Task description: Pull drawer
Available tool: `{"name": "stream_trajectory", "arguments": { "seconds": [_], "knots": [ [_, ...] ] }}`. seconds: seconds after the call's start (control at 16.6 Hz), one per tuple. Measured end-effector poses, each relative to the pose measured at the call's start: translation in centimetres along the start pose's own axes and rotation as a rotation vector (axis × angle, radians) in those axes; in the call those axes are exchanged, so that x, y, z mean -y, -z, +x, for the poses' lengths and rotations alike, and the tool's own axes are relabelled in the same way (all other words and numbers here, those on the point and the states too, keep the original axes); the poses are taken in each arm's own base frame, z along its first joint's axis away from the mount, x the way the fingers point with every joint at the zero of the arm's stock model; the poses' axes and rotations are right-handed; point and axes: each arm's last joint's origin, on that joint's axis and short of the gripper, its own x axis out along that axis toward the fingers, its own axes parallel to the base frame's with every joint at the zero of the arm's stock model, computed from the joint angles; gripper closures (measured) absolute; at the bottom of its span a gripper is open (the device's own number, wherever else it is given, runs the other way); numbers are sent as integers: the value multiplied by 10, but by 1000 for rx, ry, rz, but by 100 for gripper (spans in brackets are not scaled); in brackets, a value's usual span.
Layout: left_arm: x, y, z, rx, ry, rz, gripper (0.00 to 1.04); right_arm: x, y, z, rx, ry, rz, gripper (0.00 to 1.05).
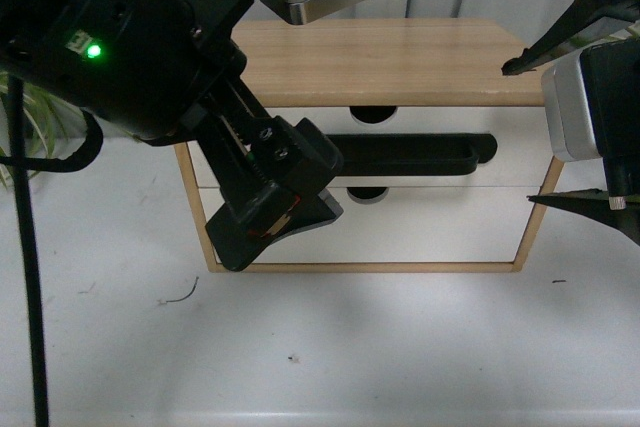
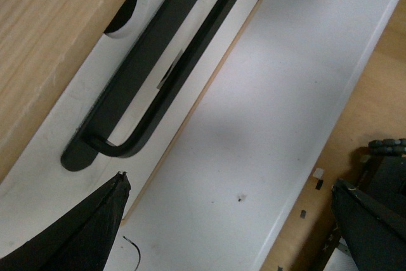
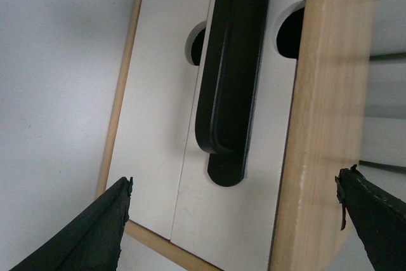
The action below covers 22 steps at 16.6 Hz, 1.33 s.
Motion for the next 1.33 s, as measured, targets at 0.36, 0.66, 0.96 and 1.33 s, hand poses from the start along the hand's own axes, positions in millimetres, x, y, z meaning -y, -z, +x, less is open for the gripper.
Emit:
{"name": "stream_trajectory", "arguments": {
  "seconds": [0.36, 0.66, 0.96, 1.33],
  "knots": [
    [5, -3, 38, -47, 33, 16, 7, -14, 2, 23, -17, -119, 25, 6],
    [-1, -15, 48, 0, -6, -20, 7, -12, 2, 41, -21, -129, 5, 6],
    [-4, -12, 60, -9, -13, -65, 7, -5, -5, 55, -2, -136, -24, 6],
    [-4, -11, 75, -9, -29, -77, 7, -15, -5, 72, -6, -169, -22, 6]
  ]
}}
